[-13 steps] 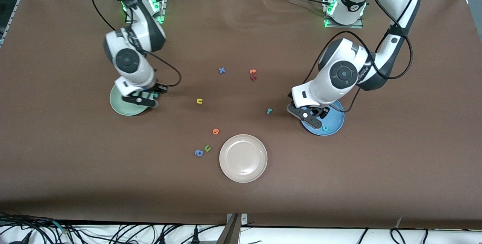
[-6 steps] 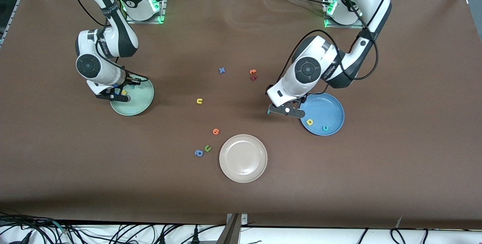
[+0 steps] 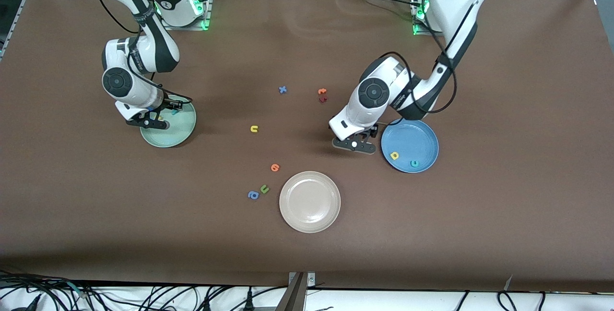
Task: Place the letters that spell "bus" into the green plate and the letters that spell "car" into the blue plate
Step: 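Grasp the yellow u and blue j with the right and left grippers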
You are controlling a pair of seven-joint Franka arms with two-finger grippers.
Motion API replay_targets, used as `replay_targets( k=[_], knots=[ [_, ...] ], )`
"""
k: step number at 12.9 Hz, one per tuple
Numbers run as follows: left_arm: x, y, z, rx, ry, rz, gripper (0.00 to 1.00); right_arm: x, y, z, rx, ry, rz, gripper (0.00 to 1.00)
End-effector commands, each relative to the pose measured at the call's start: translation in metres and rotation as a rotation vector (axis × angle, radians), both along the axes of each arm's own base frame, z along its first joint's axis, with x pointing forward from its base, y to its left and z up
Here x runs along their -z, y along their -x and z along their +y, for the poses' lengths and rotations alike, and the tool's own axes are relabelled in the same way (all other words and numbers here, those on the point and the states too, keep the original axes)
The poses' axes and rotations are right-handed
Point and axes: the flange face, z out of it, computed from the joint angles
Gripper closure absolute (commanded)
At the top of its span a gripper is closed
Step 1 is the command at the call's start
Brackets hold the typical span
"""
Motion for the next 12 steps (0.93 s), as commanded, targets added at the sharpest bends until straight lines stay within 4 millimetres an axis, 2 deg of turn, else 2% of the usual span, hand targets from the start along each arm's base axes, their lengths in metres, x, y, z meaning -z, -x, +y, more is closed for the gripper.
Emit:
replay_targets(
  k=[1, 2, 3, 4, 5, 7, 9, 10, 12],
  knots=[
    [0.026, 0.005, -0.012, 0.046, -0.033, -0.040, 0.11, -0.029, -0.009, 0.022, 0.079, -0.057, -0.014, 0.01],
    [0.035, 0.012, -0.019, 0.080, -0.048, -0.041, 0.16, -0.036, -0.014, 0.044, 0.132, -0.098, -0.018, 0.01],
    [0.037, 0.013, -0.020, 0.092, -0.053, -0.045, 0.26, -0.041, -0.017, 0.064, 0.200, -0.124, -0.024, 0.01],
    [0.038, 0.015, -0.023, 0.105, -0.058, -0.048, 0.43, -0.047, -0.021, 0.088, 0.256, -0.130, -0.034, 0.01],
    [0.038, 0.015, -0.022, 0.124, -0.068, -0.058, 0.48, -0.049, -0.023, 0.115, 0.304, -0.129, -0.041, 0.01],
    [0.045, 0.012, -0.020, 0.155, -0.087, -0.074, 0.51, -0.052, -0.030, 0.167, 0.386, -0.134, -0.052, 0.01],
    [0.044, 0.011, -0.019, 0.169, -0.090, -0.080, 0.52, -0.050, -0.038, 0.208, 0.340, -0.154, -0.073, 0.01],
    [0.047, 0.011, -0.019, 0.174, -0.090, -0.077, 0.58, -0.044, -0.042, 0.221, 0.313, -0.165, -0.093, 0.01],
    [0.048, 0.011, -0.020, 0.174, -0.088, -0.075, 0.63, -0.016, -0.041, 0.247, 0.195, -0.157, -0.165, 0.01]
  ],
)
